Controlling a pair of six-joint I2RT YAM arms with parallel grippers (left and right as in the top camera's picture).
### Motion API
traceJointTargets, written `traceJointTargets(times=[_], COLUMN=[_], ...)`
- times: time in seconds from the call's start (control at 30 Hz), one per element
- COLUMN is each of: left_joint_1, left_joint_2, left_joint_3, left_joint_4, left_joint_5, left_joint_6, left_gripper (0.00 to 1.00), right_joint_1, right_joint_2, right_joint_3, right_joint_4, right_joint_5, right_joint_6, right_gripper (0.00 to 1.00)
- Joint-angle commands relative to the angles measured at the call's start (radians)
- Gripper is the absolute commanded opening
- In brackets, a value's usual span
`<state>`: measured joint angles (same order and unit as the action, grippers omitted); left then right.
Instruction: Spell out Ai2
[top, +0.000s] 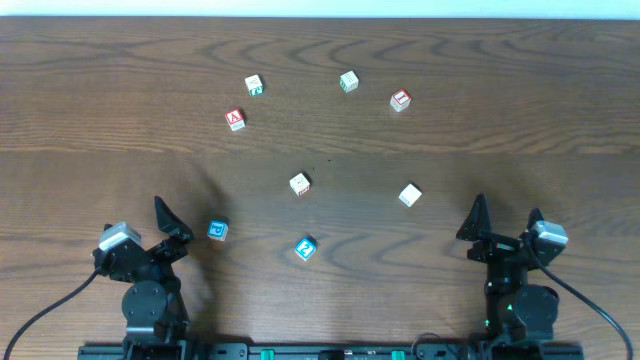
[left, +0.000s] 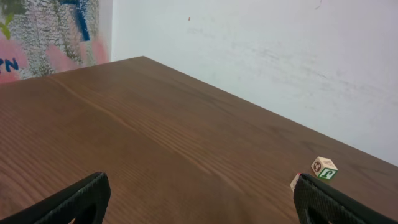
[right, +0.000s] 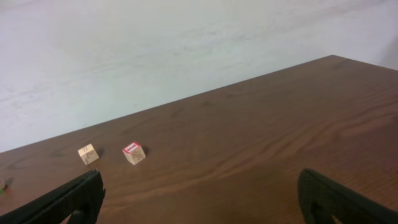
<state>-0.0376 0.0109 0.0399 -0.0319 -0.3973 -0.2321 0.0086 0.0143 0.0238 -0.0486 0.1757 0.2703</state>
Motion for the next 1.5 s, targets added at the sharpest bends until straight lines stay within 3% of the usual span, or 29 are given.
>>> traceJointTargets(times=[0.0, 0.5, 0.67, 0.8, 1.0, 1.1, 1.23, 1.47], left_joint_1=[-0.005, -0.004, -0.004, -0.004, -0.004, -0.004, -0.004, -0.004], left_joint_2=[-0.006, -0.006, -0.006, -0.006, -0.006, 0.001, 0.076, 0.352], left_joint_3=[-0.035, -0.035, -0.024, 0.053, 0.241, 0.372, 0.572, 0.982], left_joint_4=[-0.013, 0.040, 0.171, 0.141, 0.089, 0.006, -0.232, -0.522], left_joint_5=[-0.021, -0.033, 0.122, 0.156, 0.212, 0.348, 0.441, 0.552], left_joint_6=[0.000, -0.001, 0.062, 0.146, 0.151, 0.151, 0.151, 0.151], left_gripper=[0.95, 0.95, 0.95, 0.95, 0.95, 0.95, 0.95, 0.95], right_joint_1=[-0.009, -0.009, -0.009, -0.009, -0.009, -0.008, -0.008, -0.008], right_joint_2=[-0.009, -0.009, -0.009, -0.009, -0.008, -0.005, 0.038, 0.278], right_joint_3=[-0.018, -0.018, -0.016, 0.027, 0.164, 0.266, 0.421, 0.763], right_joint_4=[-0.006, 0.012, 0.069, 0.071, 0.057, 0.028, -0.096, -0.318], right_joint_5=[0.007, 0.045, -0.001, 0.000, -0.028, -0.090, -0.109, -0.144], right_joint_6=[0.002, 0.004, 0.060, 0.058, 0.058, 0.018, -0.056, -0.052], right_gripper=[0.99, 0.99, 0.99, 0.99, 0.99, 0.99, 0.99, 0.99])
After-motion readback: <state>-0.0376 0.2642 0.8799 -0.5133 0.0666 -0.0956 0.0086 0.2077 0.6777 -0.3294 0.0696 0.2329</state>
